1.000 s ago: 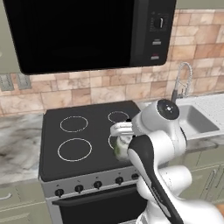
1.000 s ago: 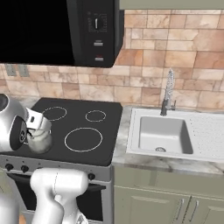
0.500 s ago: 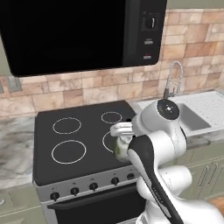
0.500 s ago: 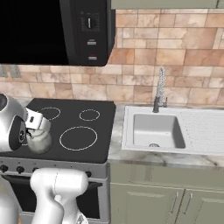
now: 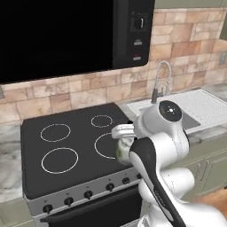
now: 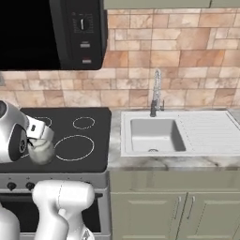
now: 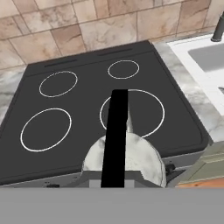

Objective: The kettle is done boiling. Turn off the stove, then wait for 300 timesteps before moving the kettle to the dining table.

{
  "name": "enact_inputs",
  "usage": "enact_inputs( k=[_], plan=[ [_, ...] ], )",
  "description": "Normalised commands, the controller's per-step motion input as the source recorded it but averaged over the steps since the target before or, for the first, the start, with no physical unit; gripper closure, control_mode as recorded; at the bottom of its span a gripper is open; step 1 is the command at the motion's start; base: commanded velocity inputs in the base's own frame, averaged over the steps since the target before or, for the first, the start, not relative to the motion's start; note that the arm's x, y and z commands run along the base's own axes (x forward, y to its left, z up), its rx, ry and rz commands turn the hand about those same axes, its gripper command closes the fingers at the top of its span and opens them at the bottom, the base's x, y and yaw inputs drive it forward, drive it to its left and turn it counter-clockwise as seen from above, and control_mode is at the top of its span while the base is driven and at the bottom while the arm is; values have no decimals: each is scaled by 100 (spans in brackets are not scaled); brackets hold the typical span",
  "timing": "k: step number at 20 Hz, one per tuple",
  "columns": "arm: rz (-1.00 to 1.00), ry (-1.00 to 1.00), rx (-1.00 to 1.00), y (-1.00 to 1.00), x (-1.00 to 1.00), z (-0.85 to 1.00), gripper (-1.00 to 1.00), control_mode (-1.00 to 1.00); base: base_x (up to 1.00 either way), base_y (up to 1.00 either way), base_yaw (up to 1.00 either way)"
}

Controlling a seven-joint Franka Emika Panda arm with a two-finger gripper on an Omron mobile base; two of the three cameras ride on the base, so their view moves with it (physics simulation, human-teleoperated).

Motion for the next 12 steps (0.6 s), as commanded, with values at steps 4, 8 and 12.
enact_inputs(
  k=[4,8,12],
  plan=[
    [0,0,0,0,0,0,100,100,-29,-14,-32],
    [0,0,0,0,0,0,100,100,-26,-8,-34],
    [0,0,0,0,0,0,100,100,-30,-1,-35]
  ],
)
